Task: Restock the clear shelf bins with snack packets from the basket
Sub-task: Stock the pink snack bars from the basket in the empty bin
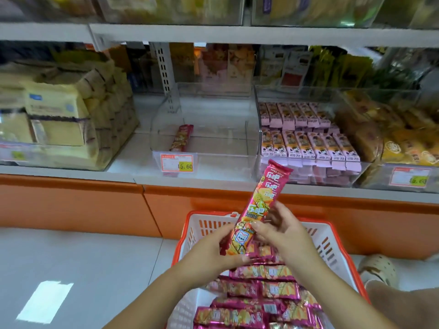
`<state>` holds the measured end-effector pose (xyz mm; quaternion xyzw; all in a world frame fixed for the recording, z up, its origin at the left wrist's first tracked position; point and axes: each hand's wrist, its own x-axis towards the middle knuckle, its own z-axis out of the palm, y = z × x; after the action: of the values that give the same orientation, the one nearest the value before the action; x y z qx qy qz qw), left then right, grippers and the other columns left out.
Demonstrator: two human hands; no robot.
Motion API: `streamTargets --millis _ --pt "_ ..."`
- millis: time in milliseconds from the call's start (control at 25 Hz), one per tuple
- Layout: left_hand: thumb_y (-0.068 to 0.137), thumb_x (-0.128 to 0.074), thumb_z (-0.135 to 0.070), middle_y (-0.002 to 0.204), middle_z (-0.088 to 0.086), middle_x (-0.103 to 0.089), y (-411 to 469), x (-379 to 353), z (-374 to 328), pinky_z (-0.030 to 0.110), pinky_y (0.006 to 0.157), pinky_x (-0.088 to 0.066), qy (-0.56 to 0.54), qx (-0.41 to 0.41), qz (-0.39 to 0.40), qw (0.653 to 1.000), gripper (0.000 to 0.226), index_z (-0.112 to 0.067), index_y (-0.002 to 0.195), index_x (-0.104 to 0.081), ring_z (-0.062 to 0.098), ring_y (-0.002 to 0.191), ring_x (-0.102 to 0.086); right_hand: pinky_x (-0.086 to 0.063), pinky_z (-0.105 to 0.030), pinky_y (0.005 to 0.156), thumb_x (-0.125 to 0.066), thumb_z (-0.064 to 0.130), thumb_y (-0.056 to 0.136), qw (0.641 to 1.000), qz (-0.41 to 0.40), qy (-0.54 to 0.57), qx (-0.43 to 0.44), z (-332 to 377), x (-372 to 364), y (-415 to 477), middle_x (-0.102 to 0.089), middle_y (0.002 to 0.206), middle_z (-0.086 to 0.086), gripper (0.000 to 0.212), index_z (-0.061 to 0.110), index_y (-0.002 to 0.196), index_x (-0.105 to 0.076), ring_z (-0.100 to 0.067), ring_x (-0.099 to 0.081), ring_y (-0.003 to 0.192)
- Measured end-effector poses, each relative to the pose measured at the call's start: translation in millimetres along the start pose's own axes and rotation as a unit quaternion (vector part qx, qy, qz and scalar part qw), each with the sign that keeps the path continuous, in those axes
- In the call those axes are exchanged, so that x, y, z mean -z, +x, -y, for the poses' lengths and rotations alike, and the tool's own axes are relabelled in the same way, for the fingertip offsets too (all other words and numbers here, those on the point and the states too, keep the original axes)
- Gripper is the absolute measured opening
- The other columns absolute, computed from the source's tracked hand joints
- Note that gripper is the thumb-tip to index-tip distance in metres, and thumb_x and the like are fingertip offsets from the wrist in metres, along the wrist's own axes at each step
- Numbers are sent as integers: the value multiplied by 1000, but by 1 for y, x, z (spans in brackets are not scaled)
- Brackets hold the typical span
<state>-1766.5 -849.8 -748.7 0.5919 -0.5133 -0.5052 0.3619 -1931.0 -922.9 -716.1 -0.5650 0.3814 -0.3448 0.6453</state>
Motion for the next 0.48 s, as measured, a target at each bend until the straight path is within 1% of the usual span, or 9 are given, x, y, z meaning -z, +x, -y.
streamTargets --millis 80,160,200,240,280,320,360,400,480 --pt "79 -77 -34 112 -5 -68 1 40 -32 32 91 -53 9 -55 -48 997 50 -34 125 -56 15 102 -65 -57 -26 80 -65 0 84 998 1 -9 66 38 -14 17 -73 101 5 42 24 118 -57 -9 -69 95" --pt "80 -74 -38 110 -6 -68 2 84 -61 28 89 -52 30 -108 -161 980 43 -34 120 -59 10 99 -65 -58 -27 74 -63 1 86 994 2 4 108 74 -31 46 -74 97 3 39 21 119 -57 -11 -70 91" --pt "83 -71 -35 110 -9 -66 2 106 -71 23 87 -51 69 -131 -245 958 38 -34 119 -59 4 98 -64 -58 -30 73 -63 3 87 993 1 9 114 90 -41 67 -74 93 3 37 19 120 -56 -13 -70 87" --pt "85 -69 -32 111 -11 -63 3 125 -77 21 87 -49 117 -147 -329 925 37 -33 120 -58 1 98 -61 -59 -35 76 -63 5 88 994 -5 11 108 102 -51 87 -74 89 2 37 16 122 -55 -15 -70 83" --pt "86 -68 -29 114 -11 -60 6 142 -79 20 89 -46 157 -153 -398 891 39 -30 124 -56 2 100 -58 -59 -39 79 -64 7 89 995 -11 11 94 113 -60 110 -74 88 -1 38 13 125 -53 -17 -70 79" --pt "87 -67 -27 117 -9 -57 10 157 -78 23 92 -44 184 -146 -444 865 44 -27 129 -54 5 105 -56 -59 -40 78 -63 8 90 997 -14 18 77 121 -69 133 -73 91 -6 38 10 126 -52 -17 -70 73" --pt "88 -66 -27 123 -6 -54 16 169 -73 26 96 -43 201 -128 -465 853 48 -24 134 -51 8 111 -54 -61 -37 70 -62 6 91 998 -15 24 58 127 -77 156 -72 94 -10 38 7 127 -51 -16 -69 67" --pt "90 -64 -28 129 -3 -52 24 179 -68 30 100 -41 209 -107 -469 852 52 -22 139 -47 11 117 -51 -61 -34 61 -61 5 91 999 -14 24 39 131 -86 177 -71 97 -14 36 5 127 -52 -15 -69 62" --pt "92 -60 -31 142 -1 -47 38 189 -58 31 107 -37 203 -71 -449 867 58 -21 145 -39 14 128 -46 -59 -35 53 -59 1 92 1000 -9 -9 -3 131 -98 212 -70 97 -16 32 1 123 -54 -19 -67 62"
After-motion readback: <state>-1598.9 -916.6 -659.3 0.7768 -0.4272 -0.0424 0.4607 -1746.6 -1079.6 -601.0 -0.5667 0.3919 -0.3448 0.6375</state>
